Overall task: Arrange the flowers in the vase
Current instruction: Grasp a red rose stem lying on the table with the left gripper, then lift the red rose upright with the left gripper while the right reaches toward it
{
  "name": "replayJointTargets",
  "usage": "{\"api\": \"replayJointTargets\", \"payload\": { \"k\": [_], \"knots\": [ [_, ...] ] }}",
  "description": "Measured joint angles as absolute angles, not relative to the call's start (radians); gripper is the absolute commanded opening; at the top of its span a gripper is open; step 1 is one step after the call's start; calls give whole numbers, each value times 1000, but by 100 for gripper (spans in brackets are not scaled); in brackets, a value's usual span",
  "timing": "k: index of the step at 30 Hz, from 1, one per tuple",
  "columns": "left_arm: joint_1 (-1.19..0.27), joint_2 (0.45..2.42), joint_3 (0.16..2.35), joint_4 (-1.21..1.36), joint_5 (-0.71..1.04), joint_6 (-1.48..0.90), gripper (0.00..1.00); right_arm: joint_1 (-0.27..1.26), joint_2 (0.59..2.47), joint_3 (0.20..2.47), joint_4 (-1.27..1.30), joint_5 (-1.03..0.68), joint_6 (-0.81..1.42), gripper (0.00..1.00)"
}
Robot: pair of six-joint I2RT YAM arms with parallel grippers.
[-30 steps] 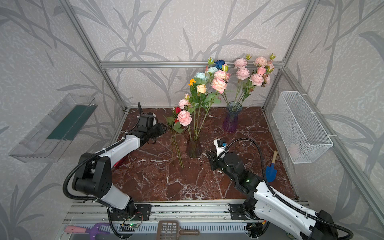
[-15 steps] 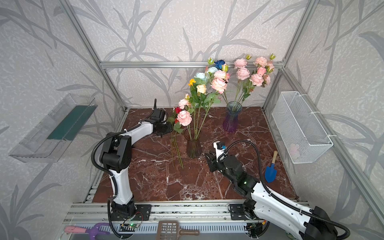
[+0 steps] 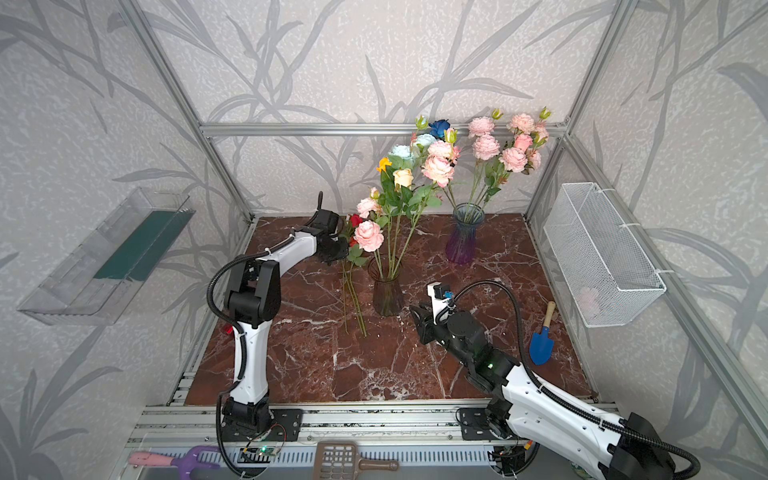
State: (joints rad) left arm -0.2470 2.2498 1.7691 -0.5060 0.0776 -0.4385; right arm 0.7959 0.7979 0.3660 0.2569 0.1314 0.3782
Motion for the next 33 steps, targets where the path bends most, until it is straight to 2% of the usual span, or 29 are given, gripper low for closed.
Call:
{"api": "replayJointTargets", "payload": {
  "k": [5,16,20,33],
  "knots": [
    [-246,2270,1780,-525,72,-436,23,796,806,366,261,134,378,34],
    [-239,2267,1779,-524,81,-420,6,796,811,365,265,134,378,34],
    [-236,2236,1777,-524,95,-421,5,796,811,365,265,134,378,34],
    [-236,1912,1605,-472,135,-447,4,796,807,363,265,134,378,33]
  ]
}}
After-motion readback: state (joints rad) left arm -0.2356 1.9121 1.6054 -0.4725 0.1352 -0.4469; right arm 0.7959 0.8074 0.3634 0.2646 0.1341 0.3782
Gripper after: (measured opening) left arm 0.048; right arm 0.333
